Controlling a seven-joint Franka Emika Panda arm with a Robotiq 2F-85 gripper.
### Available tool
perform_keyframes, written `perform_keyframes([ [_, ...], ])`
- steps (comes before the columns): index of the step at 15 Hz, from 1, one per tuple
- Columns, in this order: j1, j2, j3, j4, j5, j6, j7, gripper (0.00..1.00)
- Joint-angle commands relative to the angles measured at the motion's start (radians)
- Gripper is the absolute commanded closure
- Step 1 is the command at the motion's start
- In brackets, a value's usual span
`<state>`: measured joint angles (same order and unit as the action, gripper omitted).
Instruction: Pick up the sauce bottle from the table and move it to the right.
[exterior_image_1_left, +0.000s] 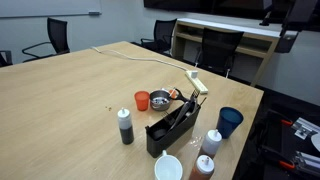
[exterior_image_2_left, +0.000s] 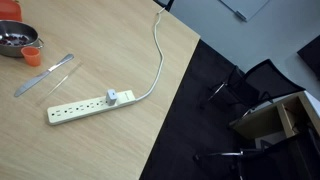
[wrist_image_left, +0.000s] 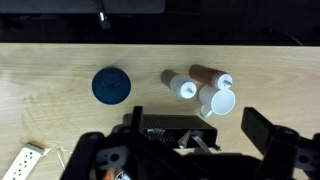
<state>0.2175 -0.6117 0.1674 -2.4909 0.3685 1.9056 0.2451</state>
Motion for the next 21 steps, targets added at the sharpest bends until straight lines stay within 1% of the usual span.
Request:
perform_keyframes([
  [1,-0.015,-0.001,0.012,0.002,0.007,-0.005,-0.006,0.0],
  [4,-0.012,0.042,0.023,0.006,-0.004,0.013,-0.022,0.0],
  [6,-0.006,0.093,0.034,0.008,-0.019,0.023,-0.046,0.0],
  [11,0.017,0.261,0.077,0.037,-0.049,0.087,-0.11,0.0],
  [14,0.045,0.364,0.098,0.065,-0.065,0.088,-0.145,0.0],
  [15,0.04,0.31,0.091,0.027,-0.05,0.098,-0.113,0.0],
  [17,0.051,0.357,0.097,0.045,-0.052,0.098,-0.123,0.0],
  [21,0.05,0.363,0.096,0.057,-0.055,0.097,-0.129,0.0],
])
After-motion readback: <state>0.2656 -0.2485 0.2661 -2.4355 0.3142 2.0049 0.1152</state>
